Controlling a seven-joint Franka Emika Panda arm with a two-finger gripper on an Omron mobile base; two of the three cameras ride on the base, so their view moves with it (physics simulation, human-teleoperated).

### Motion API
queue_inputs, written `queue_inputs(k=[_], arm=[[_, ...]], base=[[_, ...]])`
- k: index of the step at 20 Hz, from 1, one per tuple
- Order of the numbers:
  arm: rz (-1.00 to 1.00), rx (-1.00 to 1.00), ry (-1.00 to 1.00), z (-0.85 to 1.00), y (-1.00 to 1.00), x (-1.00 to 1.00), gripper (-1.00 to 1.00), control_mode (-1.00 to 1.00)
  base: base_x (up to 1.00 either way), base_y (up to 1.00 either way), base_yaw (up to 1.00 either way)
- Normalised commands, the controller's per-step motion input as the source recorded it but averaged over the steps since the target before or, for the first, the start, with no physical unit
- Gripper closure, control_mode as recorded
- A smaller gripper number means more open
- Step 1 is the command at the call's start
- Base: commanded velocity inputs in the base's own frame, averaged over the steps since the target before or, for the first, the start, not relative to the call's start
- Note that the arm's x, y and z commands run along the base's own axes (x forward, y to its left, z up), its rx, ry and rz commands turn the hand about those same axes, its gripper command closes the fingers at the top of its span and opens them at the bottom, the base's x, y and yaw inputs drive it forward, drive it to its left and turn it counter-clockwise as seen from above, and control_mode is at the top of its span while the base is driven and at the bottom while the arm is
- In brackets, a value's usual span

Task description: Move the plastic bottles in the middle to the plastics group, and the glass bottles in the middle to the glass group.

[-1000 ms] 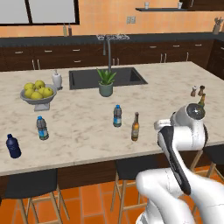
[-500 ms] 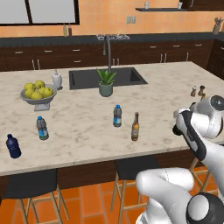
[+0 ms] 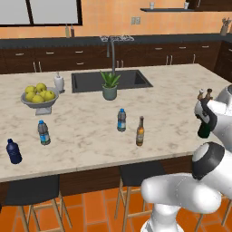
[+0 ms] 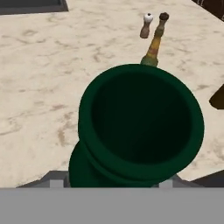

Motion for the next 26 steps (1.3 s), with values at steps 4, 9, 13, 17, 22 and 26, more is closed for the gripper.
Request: queue_inputs(k=[4, 9, 13, 17, 22, 26], arm=[[-0.10, 0.00, 0.03, -0.50, -0.59, 0.00, 1.00, -1.00], [-0.06, -0.02, 0.00, -0.16, -0.40, 0.01, 1.00, -1.00], [-0.01, -0.05, -0.04, 0.00, -0.11, 0.15, 1.00, -1.00], [0.00, -0.06, 0.00, 0.00, -0.46, 0.31, 1.00, -1.00], [0.00, 0.00, 0.00, 0.08, -0.63, 0.25, 1.00, -1.00], [0.00, 0.05, 0.00, 0.01, -0.35, 0.03, 1.00, -1.00]], base=[[0.00, 0.00, 0.00], [0.00, 0.00, 0.00], [0.00, 0.00, 0.00], [0.00, 0.00, 0.00], [0.00, 0.00, 0.00], [0.00, 0.00, 0.00]])
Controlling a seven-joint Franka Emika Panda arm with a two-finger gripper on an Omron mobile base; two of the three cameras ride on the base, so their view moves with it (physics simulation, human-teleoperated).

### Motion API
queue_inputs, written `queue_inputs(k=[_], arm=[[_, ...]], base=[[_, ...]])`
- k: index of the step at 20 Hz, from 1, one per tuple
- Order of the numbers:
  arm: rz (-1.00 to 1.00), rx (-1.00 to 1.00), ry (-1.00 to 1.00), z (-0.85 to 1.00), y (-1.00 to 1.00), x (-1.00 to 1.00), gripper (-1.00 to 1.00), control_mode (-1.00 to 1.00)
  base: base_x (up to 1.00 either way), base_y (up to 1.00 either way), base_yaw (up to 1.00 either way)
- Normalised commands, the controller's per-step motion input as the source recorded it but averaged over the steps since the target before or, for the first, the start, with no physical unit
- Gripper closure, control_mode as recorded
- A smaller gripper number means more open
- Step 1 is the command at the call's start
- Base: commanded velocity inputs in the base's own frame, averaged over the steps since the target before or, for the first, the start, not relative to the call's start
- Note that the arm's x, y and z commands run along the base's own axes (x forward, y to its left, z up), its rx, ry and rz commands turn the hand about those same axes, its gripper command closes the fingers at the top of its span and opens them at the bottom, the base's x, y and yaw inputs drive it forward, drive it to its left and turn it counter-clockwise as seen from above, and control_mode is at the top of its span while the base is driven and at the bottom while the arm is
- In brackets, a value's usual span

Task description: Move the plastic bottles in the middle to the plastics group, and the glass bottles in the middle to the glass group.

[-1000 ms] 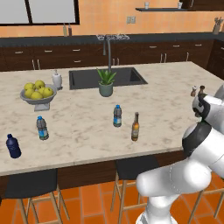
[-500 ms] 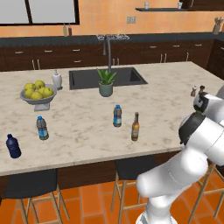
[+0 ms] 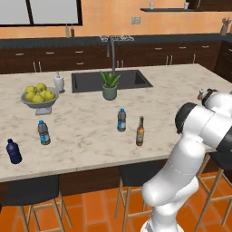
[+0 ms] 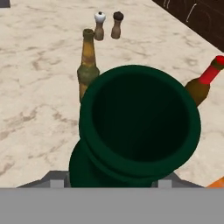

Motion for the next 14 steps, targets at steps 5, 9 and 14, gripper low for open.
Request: queue_inputs(k=[5, 9, 14], arm=[[0.00, 0.06, 0.00, 0.00, -0.26, 0.20, 1.00, -1.00], [0.00, 0.00, 0.00, 0.00, 0.00, 0.40, 1.00, -1.00], [0.00, 0.00, 0.00, 0.00, 0.00, 0.31, 1.00, -1.00]], base=[[0.00, 0.00, 0.00], [0.00, 0.00, 0.00], [0.00, 0.00, 0.00]])
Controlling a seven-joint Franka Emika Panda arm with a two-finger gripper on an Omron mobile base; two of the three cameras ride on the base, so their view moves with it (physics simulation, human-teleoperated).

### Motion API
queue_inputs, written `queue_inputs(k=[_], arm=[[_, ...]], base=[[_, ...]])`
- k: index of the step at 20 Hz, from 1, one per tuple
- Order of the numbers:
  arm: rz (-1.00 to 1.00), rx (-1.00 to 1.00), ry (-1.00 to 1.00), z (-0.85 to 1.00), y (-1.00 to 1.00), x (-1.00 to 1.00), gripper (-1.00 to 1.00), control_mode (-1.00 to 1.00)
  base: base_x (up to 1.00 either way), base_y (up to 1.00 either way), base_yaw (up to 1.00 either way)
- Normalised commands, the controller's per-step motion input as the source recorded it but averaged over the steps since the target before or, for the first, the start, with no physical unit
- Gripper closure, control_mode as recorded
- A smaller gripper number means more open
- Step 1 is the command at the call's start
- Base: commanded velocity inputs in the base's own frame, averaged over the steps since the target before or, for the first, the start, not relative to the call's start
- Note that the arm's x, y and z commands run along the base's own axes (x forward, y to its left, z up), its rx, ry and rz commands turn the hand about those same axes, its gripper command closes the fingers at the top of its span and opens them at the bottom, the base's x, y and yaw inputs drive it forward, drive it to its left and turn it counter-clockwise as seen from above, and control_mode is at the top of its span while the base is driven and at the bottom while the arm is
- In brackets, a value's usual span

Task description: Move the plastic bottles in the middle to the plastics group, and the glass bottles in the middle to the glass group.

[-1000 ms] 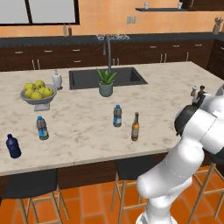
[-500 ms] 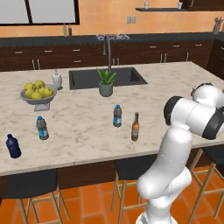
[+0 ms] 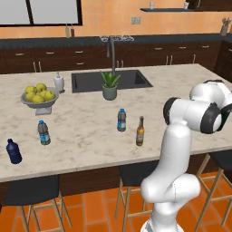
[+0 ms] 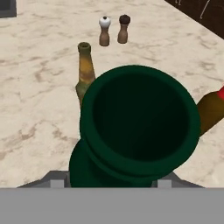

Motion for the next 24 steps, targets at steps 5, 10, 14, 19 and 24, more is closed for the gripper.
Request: queue_inputs(k=[5, 10, 14, 19, 24], arm=[[0.00, 0.00, 0.00, 0.00, 0.00, 0.19, 1.00, -1.00], [0.00, -0.01, 0.00, -0.20, 0.03, 0.16, 1.00, -1.00], [0.00, -0.01, 0.00, -0.51, 0.17, 0.10, 1.00, -1.00], [0.00, -0.06, 0.00, -0.12, 0.10, 0.04, 1.00, -1.00], [0.00, -0.04, 0.00, 0.00, -0.01, 0.49, 1.00, -1.00]], base=[[0.00, 0.00, 0.00], [0.00, 0.00, 0.00], [0.00, 0.00, 0.00], [0.00, 0.00, 0.00], [0.00, 0.00, 0.00]])
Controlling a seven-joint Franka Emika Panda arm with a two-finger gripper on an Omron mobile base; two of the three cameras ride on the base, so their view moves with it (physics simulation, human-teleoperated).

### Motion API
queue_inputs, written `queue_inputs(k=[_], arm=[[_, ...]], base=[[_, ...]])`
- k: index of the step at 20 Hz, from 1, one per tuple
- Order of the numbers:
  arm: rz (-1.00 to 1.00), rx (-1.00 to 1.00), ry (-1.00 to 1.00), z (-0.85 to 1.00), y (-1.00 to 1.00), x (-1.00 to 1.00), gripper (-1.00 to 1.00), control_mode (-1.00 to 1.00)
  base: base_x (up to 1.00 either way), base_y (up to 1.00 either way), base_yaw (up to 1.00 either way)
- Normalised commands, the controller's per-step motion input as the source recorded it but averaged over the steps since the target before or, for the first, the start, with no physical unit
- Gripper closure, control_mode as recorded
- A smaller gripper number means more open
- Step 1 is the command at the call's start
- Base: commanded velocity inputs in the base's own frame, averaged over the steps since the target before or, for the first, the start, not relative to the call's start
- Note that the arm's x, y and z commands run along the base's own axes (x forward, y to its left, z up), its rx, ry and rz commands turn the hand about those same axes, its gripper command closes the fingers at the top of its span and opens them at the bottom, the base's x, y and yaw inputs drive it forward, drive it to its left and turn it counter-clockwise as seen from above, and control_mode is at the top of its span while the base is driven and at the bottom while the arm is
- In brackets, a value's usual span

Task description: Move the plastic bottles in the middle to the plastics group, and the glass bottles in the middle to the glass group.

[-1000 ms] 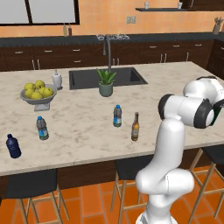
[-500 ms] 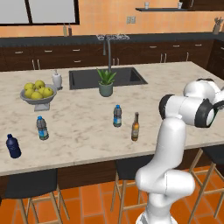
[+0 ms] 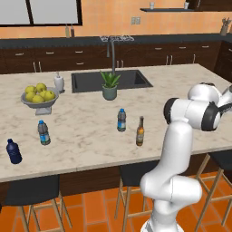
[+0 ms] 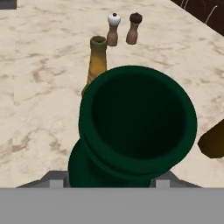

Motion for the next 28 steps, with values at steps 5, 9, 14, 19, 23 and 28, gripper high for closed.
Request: queue_inputs(k=[5, 9, 14, 19, 23, 28], arm=[[0.00, 0.00, 0.01, -0.05, -0.04, 0.23, 1.00, -1.00], [0.00, 0.00, 0.05, -0.42, -0.01, 0.00, 1.00, -1.00], [0.00, 0.00, 0.00, -0.25, 0.00, 0.00, 1.00, -1.00], [0.00, 0.00, 0.00, 0.00, 0.00, 0.00, -1.00, -1.00], [0.00, 0.00, -0.03, 0.09, 0.00, -0.01, -1.00, -1.00], [0.00, 0.00, -0.05, 0.25, 0.01, 0.00, -1.00, -1.00]], base=[[0.00, 0.00, 0.00], [0.00, 0.00, 0.00], [0.00, 0.00, 0.00], [0.00, 0.00, 0.00], [0.00, 0.00, 0.00], [0.00, 0.00, 0.00]])
